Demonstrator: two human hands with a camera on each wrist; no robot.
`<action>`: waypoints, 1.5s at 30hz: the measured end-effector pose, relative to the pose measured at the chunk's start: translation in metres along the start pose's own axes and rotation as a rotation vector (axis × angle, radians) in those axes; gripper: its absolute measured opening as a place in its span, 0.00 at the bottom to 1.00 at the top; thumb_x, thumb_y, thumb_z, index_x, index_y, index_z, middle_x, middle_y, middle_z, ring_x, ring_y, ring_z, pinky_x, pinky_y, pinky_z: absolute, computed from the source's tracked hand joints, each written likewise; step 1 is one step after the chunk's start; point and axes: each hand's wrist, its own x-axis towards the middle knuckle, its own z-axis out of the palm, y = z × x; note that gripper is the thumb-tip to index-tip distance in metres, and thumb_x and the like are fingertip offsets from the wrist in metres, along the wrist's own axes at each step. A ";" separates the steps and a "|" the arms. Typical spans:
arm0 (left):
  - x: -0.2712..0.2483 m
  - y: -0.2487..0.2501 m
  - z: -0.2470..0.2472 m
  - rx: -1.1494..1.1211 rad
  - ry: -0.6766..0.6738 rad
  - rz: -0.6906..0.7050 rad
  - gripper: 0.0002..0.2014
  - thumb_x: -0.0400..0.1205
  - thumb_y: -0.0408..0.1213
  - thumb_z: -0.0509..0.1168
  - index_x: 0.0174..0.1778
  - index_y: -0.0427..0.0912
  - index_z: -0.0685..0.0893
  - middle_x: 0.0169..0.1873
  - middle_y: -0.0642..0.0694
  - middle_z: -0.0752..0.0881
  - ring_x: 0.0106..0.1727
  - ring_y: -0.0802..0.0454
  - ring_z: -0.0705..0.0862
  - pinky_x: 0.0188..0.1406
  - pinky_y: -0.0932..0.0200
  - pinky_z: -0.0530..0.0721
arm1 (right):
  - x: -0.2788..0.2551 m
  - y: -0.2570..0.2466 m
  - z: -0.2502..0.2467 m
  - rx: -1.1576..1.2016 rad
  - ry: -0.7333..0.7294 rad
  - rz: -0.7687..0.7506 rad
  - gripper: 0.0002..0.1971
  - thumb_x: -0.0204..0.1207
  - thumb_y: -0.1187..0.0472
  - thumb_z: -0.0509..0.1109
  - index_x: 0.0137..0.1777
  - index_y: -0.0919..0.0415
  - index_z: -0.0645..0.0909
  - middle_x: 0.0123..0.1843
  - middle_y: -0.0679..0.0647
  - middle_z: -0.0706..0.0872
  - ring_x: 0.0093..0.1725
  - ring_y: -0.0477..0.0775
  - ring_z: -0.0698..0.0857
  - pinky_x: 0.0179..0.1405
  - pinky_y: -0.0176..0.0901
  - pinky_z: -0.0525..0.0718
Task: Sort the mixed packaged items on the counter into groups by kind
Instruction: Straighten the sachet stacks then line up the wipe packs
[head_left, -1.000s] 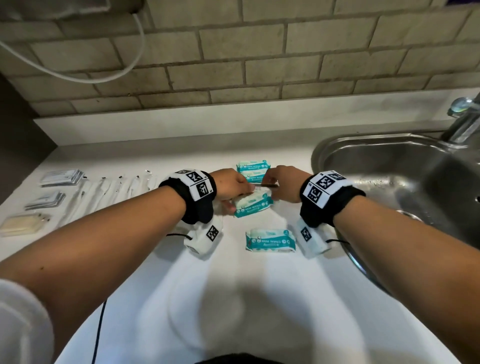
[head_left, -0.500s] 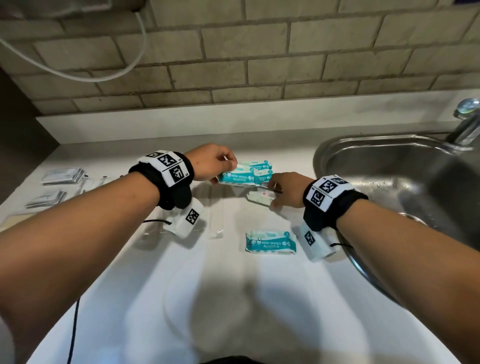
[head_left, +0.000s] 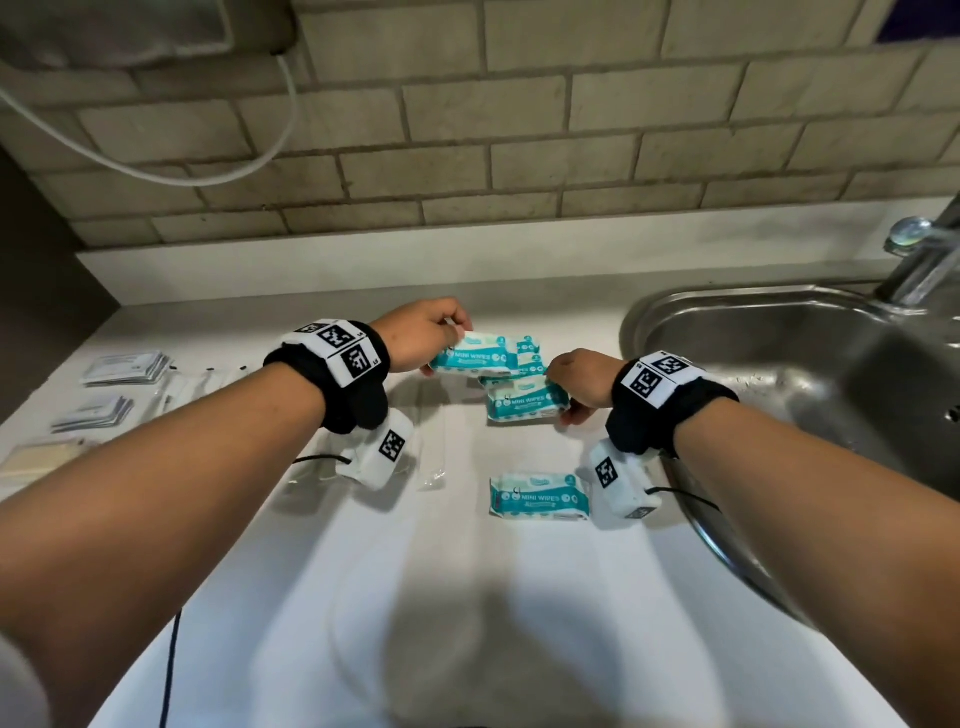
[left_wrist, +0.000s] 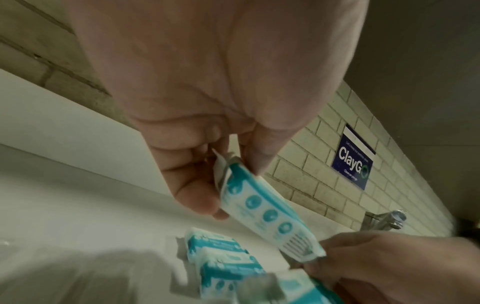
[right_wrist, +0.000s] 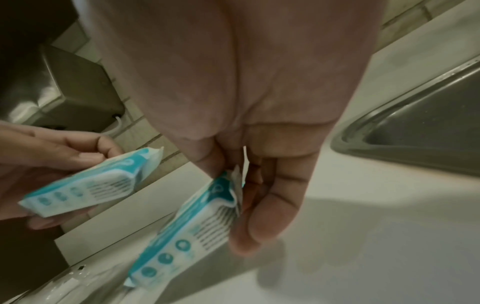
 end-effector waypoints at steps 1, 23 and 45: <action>-0.002 0.001 0.003 -0.027 -0.043 -0.004 0.07 0.87 0.33 0.56 0.52 0.44 0.79 0.45 0.41 0.83 0.36 0.50 0.79 0.34 0.55 0.83 | 0.002 0.000 0.000 0.011 0.007 -0.003 0.15 0.85 0.65 0.57 0.36 0.52 0.71 0.37 0.53 0.80 0.32 0.51 0.83 0.27 0.39 0.82; 0.035 -0.009 0.020 -0.177 0.068 -0.241 0.12 0.84 0.35 0.66 0.62 0.37 0.81 0.51 0.39 0.87 0.42 0.44 0.89 0.49 0.46 0.90 | 0.023 -0.027 -0.026 -0.334 0.129 0.017 0.26 0.78 0.52 0.72 0.71 0.68 0.77 0.68 0.62 0.82 0.62 0.63 0.83 0.63 0.51 0.82; 0.089 -0.025 0.022 -0.283 -0.099 -0.347 0.16 0.82 0.25 0.66 0.65 0.36 0.83 0.34 0.40 0.88 0.28 0.51 0.82 0.43 0.54 0.89 | 0.078 -0.038 -0.011 -0.331 0.007 0.035 0.39 0.60 0.48 0.85 0.69 0.60 0.75 0.61 0.58 0.86 0.56 0.60 0.88 0.59 0.55 0.87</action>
